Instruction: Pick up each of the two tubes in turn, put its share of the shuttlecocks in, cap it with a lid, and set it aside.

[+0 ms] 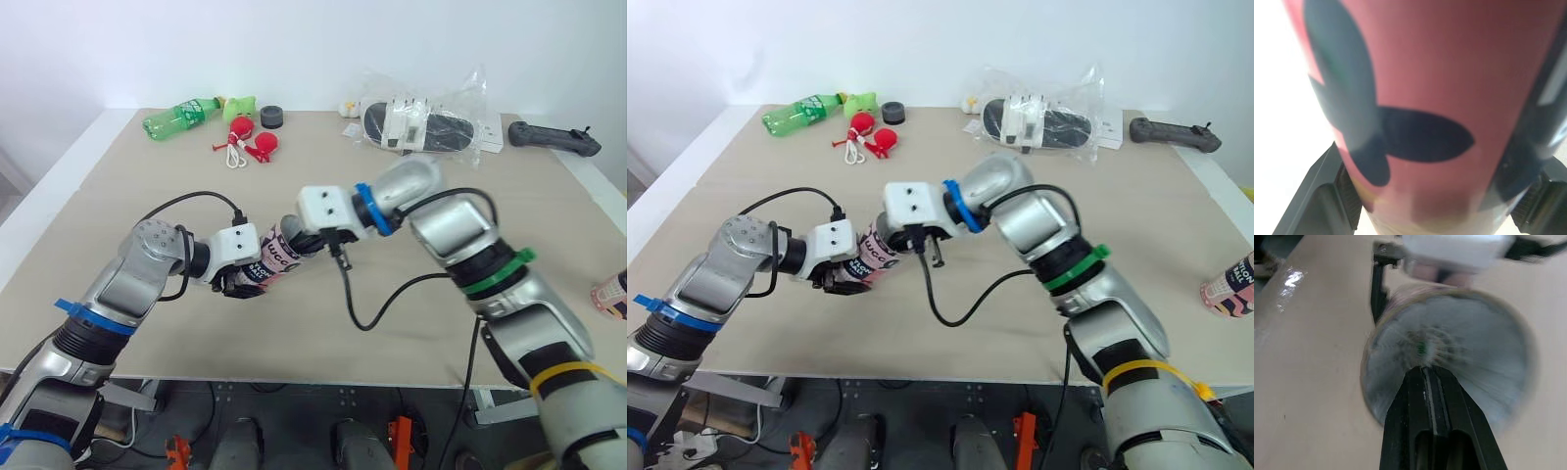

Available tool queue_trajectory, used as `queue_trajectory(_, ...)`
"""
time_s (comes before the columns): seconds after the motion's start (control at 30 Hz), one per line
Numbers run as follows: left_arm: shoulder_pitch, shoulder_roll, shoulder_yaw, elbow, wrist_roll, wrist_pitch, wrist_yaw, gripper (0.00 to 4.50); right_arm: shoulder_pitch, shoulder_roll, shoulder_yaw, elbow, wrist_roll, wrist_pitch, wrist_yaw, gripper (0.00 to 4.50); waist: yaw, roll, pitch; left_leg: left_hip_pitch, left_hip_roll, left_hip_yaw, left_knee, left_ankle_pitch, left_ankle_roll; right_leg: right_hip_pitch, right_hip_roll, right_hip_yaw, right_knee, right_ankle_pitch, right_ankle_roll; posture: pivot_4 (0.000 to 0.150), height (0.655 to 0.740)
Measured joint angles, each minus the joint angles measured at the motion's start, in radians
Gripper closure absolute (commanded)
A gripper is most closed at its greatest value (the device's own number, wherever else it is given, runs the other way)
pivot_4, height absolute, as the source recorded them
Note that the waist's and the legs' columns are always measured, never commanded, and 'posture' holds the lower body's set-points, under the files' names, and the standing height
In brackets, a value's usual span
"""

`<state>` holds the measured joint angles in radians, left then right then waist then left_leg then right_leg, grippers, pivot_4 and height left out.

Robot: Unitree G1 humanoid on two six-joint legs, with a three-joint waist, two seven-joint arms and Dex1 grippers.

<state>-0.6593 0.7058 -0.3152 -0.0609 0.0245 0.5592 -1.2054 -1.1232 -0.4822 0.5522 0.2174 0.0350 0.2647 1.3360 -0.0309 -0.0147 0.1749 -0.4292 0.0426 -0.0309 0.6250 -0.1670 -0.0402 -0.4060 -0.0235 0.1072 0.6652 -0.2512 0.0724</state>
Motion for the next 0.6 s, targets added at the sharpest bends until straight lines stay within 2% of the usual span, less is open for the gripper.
queue_trajectory(0.33,0.012,-0.002,0.004,-0.002,0.000,0.009,0.013,1.24,-0.058,0.114,0.031,0.142,-0.105,-0.116,0.029,4.46,0.002,0.000,-0.001,0.005,0.002,0.000,-0.001,0.000,0.000,0.003,0.002,0.000,0.001,-0.001,-0.003,0.150,0.7400)
queue_trajectory(0.6,0.018,-0.002,0.004,-0.018,0.002,0.017,0.019,1.24,-0.057,0.101,0.022,0.109,-0.118,-0.106,0.064,4.46,0.001,0.000,-0.002,0.005,0.002,0.000,-0.001,0.000,0.000,0.003,0.002,0.000,0.001,-0.002,-0.005,0.150,0.7400)
